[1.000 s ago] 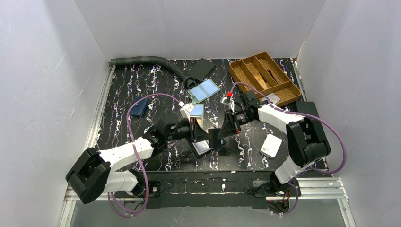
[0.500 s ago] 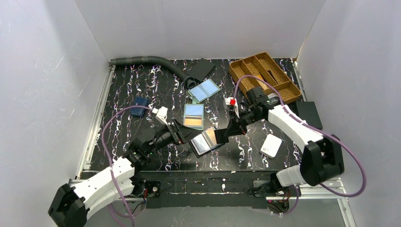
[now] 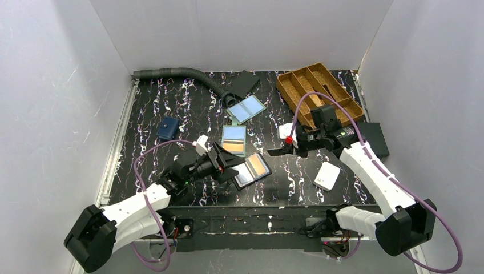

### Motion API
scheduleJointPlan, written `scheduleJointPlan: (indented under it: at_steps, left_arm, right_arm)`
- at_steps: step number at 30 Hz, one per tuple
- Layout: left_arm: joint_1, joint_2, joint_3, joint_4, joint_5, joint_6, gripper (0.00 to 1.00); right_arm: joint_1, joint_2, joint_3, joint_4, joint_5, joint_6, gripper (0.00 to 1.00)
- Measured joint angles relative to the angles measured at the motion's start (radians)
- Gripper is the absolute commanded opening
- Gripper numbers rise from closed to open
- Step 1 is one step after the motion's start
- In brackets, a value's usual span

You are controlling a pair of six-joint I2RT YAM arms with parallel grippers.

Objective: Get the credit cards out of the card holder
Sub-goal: Place the credit card in the storage box.

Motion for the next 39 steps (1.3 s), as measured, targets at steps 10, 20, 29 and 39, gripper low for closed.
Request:
scheduleJointPlan:
  at_steps: [10, 20, 29, 39]
  left_arm:
    - [-0.029, 0.112, 0.096, 0.027, 0.031, -0.238, 0.98]
    - [-0.061, 0.218, 0.149, 0.031, 0.038, -0.367, 0.98]
    - [-0.095, 0.285, 0.21, 0.032, 0.037, -0.416, 0.95]
    - [-0.137, 0.416, 0.301, 0.04, 0.029, -0.492, 0.77]
  right_arm:
    - [0.0, -0.062, -0.002, -0.06, 0.054, -0.201, 0.01]
    - [-0.001, -0.084, -0.021, -0.079, 0.041, -0.264, 0.01]
    - [-0.011, -0.086, -0.033, -0.08, 0.013, -0.29, 0.01]
    - [-0.011, -0.083, -0.037, -0.087, -0.035, -0.342, 0.01]
